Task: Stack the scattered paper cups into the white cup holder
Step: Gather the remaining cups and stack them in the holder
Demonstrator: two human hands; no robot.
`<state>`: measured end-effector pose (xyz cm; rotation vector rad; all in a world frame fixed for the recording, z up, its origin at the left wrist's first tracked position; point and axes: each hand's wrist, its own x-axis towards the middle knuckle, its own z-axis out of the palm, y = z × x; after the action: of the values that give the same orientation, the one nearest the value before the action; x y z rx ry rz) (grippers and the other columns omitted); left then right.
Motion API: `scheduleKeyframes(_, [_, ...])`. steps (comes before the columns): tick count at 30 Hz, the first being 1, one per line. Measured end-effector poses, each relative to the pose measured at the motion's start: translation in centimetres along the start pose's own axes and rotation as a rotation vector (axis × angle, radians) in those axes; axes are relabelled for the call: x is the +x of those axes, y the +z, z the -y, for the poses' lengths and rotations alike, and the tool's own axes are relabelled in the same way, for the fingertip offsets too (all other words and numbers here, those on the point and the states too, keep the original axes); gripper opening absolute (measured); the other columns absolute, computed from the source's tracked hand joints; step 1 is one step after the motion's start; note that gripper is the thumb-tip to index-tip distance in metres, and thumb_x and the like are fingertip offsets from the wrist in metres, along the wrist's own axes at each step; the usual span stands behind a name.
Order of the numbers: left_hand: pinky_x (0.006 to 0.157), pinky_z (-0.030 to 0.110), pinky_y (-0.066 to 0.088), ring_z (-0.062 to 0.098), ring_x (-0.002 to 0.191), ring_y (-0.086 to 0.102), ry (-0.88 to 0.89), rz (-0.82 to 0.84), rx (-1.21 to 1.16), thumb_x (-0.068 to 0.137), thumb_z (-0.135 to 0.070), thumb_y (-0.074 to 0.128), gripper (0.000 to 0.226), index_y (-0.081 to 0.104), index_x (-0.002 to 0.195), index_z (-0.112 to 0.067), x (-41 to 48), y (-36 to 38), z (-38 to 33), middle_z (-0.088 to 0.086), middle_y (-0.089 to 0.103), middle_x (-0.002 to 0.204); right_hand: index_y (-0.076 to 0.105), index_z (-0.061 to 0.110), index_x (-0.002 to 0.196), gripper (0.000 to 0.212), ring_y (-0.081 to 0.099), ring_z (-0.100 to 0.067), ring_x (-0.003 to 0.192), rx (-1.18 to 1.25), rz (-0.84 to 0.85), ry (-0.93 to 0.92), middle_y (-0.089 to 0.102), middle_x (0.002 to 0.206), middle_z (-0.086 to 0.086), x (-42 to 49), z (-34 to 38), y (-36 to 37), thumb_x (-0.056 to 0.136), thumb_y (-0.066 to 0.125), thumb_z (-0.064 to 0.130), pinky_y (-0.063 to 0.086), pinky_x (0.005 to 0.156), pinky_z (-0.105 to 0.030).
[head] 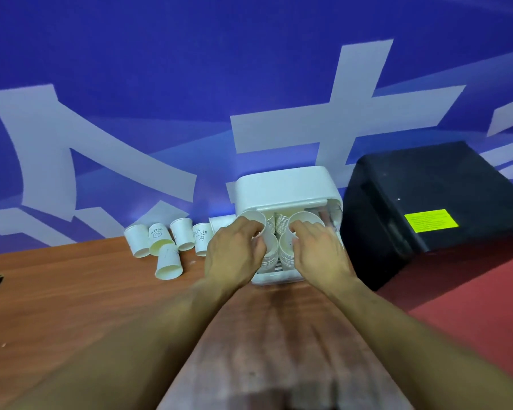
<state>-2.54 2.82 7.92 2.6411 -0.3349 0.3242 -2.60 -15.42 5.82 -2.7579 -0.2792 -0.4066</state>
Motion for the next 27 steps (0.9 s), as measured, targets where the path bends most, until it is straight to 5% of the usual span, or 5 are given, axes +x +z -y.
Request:
scheduleKeyframes(5, [0.061,0.034,0.045,0.027,0.077,0.058,-0.005,0.013,0.041,0.085,-0.026,0.054,0.012,0.061,0.094,-0.028,0.3,0.5,0.6,-0.006,0.064,0.096,0.062,0.014,0.093,0.018,0.059,-0.032,0.073,-0.017,0.115,0.013,0.064,0.077,-0.004,0.6,-0.6,2.3,0.078,0.062,0.005,0.038,0.066,-0.034])
scheduleKeyframes(11, [0.061,0.034,0.043,0.027,0.076,0.057,-0.037,0.036,0.009,0.085,-0.024,0.057,0.011,0.063,0.094,-0.025,0.6,1.5,1.7,-0.005,0.064,0.094,0.060,0.017,0.109,0.023,0.056,-0.031,0.092,-0.038,0.303,0.002,0.065,0.097,-0.003,1.3,-1.0,3.8,0.087,0.053,0.012,0.037,0.080,-0.037])
scheduleKeyframes(21, [0.060,0.037,0.048,0.025,0.079,0.060,0.009,0.098,-0.033,0.084,-0.024,0.059,0.012,0.063,0.095,-0.023,1.2,4.0,4.0,-0.004,0.064,0.090,0.058,0.013,0.083,0.014,0.054,-0.030,0.072,-0.011,0.254,-0.041,0.059,0.073,-0.003,2.2,-1.0,7.0,0.072,0.063,0.007,0.039,0.067,-0.035])
scheduleKeyframes(27, [0.057,0.040,0.045,0.026,0.070,0.057,0.076,0.132,-0.033,0.086,-0.025,0.053,0.013,0.065,0.091,-0.021,1.7,5.3,4.7,-0.002,0.059,0.077,0.058,0.015,0.086,0.015,0.052,-0.027,0.075,-0.025,0.215,-0.057,0.058,0.075,0.000,1.8,-1.4,8.2,0.072,0.062,0.018,0.036,0.069,-0.034])
